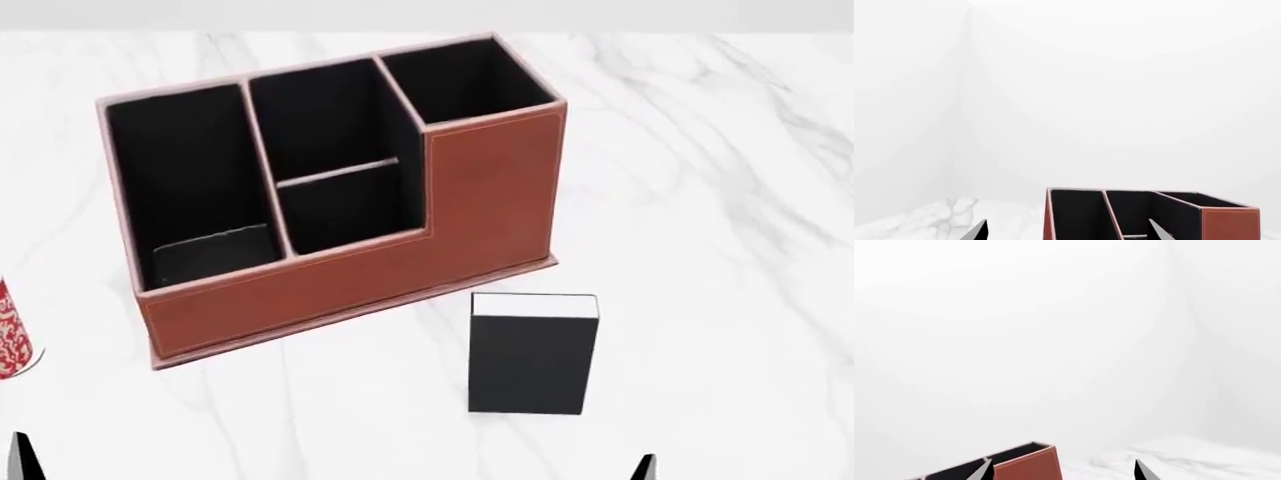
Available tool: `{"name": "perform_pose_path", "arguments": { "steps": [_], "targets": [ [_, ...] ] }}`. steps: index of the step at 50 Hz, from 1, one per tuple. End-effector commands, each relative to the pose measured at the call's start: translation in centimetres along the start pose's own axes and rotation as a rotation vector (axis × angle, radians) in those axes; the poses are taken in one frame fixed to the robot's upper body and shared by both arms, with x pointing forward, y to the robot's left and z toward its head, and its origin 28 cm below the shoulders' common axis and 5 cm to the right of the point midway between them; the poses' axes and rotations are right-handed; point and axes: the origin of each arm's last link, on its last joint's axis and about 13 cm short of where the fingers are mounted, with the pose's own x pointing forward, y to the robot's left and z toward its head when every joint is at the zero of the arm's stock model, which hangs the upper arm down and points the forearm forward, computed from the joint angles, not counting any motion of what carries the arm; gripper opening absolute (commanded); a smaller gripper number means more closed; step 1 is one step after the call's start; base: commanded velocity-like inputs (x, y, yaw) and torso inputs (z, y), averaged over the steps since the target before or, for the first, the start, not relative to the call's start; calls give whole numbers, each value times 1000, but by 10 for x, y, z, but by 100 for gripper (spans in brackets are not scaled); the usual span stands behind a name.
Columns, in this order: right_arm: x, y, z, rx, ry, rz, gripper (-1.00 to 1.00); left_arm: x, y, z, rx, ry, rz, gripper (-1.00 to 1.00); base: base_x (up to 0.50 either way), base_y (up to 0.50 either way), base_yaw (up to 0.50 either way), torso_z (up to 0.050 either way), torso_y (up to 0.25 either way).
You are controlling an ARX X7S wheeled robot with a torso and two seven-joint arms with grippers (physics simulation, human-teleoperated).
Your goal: Pick up the book and place it in the back compartment of the caddy.
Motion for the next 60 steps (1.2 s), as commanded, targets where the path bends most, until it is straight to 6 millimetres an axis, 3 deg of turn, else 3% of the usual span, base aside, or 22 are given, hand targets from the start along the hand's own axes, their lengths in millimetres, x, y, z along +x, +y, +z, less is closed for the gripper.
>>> {"name": "perform_pose_path", "arguments": {
  "steps": [1,60],
  "targets": [
    [-1,0,1,5,-17,6,100,0,0,0,0,-1,0,100,59,0,0,0,0],
    [-1,1,0,-5,-23,15,100,0,0,0,1,0,4,100,73,-39,0,0,0]
  ]
}}
